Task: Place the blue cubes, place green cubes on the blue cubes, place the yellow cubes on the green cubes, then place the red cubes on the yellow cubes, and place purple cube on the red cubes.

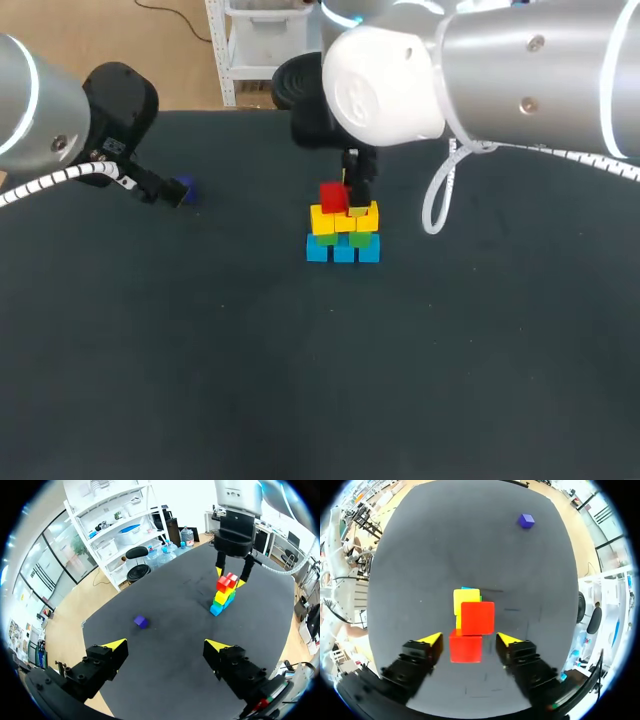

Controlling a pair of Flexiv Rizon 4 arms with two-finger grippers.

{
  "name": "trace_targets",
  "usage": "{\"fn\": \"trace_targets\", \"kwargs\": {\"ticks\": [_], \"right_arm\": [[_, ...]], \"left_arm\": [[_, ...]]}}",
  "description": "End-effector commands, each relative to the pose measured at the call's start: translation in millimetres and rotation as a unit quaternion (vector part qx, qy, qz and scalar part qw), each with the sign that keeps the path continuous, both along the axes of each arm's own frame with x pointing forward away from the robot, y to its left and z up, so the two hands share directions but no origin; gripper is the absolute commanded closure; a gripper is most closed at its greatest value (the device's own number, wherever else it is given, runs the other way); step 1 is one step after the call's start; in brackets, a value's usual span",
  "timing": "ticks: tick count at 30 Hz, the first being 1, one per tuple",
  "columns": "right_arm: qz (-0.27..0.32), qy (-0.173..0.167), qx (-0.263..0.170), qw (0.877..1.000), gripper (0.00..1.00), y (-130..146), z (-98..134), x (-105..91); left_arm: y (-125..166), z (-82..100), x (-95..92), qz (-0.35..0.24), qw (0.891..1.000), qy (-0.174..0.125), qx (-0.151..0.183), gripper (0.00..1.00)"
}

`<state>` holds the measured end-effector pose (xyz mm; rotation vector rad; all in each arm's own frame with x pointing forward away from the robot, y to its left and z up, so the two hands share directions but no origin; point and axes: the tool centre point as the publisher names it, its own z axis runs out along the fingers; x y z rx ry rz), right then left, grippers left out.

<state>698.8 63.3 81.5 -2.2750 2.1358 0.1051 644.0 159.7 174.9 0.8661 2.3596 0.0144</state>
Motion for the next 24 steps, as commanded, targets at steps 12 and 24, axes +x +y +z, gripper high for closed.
{"fn": "trace_targets", "kwargs": {"ticks": [12,24], "right_arm": [[-0.061,-0.081,0.089,0.991,0.0,-32,65,6.9],[-0.066,-0.124,0.105,0.985,0.0,-59,83,-7.4]], "left_arm": [[1,0.2,0.5,-0.002,1.0,0.001,-0.002,0.0],[1,0.2,0.5,-0.002,1.0,0.001,-0.002,0.0]]}}
